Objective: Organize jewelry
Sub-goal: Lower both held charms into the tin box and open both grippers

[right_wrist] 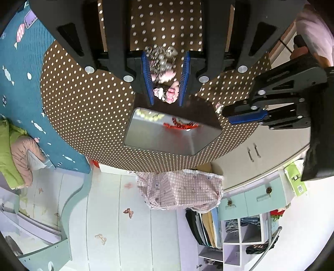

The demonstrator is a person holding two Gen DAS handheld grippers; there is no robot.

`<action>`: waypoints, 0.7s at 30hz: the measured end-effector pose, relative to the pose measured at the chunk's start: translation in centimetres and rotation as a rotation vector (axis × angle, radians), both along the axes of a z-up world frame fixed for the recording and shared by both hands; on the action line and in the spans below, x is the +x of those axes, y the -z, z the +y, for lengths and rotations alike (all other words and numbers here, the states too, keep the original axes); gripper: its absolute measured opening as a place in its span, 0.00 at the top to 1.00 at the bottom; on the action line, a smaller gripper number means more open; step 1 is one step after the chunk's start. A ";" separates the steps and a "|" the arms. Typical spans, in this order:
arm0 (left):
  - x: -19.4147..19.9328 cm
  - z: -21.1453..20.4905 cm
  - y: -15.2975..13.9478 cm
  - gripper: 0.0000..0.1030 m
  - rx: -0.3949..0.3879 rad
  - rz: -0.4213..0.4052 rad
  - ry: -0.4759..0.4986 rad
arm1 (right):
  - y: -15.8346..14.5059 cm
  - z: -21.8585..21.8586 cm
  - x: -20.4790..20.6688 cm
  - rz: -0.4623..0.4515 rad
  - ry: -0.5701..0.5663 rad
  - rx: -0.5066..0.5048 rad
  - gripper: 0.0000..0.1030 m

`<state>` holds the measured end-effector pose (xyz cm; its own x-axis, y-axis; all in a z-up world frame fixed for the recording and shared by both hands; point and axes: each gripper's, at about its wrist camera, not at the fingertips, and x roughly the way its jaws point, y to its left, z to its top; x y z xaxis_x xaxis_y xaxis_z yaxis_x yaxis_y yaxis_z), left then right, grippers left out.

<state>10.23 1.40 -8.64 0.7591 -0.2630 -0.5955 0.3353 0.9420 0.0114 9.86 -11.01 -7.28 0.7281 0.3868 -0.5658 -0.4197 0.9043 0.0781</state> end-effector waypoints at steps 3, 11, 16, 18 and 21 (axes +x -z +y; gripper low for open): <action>0.5 -0.2 -1.1 0.84 -0.012 -0.023 0.002 | -0.4 0.2 0.9 0.002 0.003 0.010 0.78; 3.1 -1.0 -2.8 0.84 -0.050 -0.056 0.015 | -0.6 0.6 2.8 0.013 0.009 0.026 0.78; 4.9 -1.9 -1.7 0.81 -0.029 -0.012 0.020 | 0.0 0.4 3.6 0.048 0.037 0.035 0.70; 5.3 -1.8 -1.3 0.77 -0.026 0.002 0.015 | -0.1 0.2 3.5 0.045 0.042 0.033 0.68; 5.6 -1.6 -0.9 0.75 -0.035 0.012 0.015 | -0.3 -0.2 3.1 0.038 0.047 0.036 0.66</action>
<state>15.81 -0.16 -7.69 0.7477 -0.2955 -0.5946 0.3495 0.9366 -0.0260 13.00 -11.24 -7.00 0.7241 0.3729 -0.5802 -0.3727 0.9194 0.1257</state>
